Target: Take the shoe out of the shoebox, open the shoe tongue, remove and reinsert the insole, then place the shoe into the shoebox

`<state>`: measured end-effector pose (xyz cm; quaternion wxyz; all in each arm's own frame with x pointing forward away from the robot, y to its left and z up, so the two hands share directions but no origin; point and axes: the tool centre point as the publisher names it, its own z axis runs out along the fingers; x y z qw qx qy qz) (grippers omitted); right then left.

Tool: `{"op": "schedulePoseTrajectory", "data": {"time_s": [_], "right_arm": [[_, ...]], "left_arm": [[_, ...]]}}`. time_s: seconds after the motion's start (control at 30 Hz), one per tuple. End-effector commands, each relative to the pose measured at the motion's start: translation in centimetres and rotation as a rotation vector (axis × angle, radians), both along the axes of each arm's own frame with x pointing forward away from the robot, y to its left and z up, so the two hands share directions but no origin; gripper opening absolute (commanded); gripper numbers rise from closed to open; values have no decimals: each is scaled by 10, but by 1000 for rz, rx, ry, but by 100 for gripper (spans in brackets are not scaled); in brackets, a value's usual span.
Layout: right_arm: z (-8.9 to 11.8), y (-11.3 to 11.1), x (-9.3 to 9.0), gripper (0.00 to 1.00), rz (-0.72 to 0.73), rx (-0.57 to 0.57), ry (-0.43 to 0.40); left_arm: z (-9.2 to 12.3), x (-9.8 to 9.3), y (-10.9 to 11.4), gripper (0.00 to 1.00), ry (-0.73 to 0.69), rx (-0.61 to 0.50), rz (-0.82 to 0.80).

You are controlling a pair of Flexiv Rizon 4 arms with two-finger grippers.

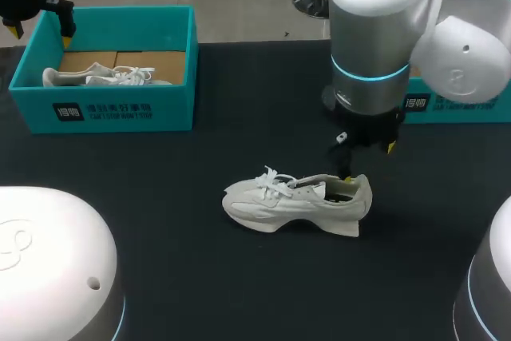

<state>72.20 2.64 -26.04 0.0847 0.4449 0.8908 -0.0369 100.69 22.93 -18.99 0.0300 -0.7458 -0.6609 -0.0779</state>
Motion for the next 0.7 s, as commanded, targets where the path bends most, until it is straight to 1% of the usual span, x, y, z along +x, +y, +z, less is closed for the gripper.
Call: {"op": "schedulePoseTrajectory", "data": {"time_s": [0.03, 0.47, 0.5, 0.53, 0.57, 0.6, 0.67, 0.7], "right_arm": [[2, -19, -5, 100, 498, 276, 119], [2, -19, -5, 100, 498, 276, 119], [4, -24, -6, 100, 578, 248, 90], [6, -25, -6, 100, 689, 251, 73], [8, -27, -8, 100, 749, 241, 82], [9, -31, -10, 100, 840, 233, 71], [11, -37, -16, 100, 901, 215, 39], [12, -41, -20, 100, 957, 215, -2]], "left_arm": [[0, -1, 0, 100, -2, 1, -1], [0, -1, 0, 100, -2, 1, -1], [0, -1, 0, 100, -2, 1, -1], [0, -1, 0, 100, -2, 1, -1], [0, -1, 0, 100, -2, 1, -1], [0, -1, 0, 100, -2, 1, -1], [0, -1, 0, 100, -2, 1, -1], [0, -1, 0, 100, -2, 1, -1]]}}
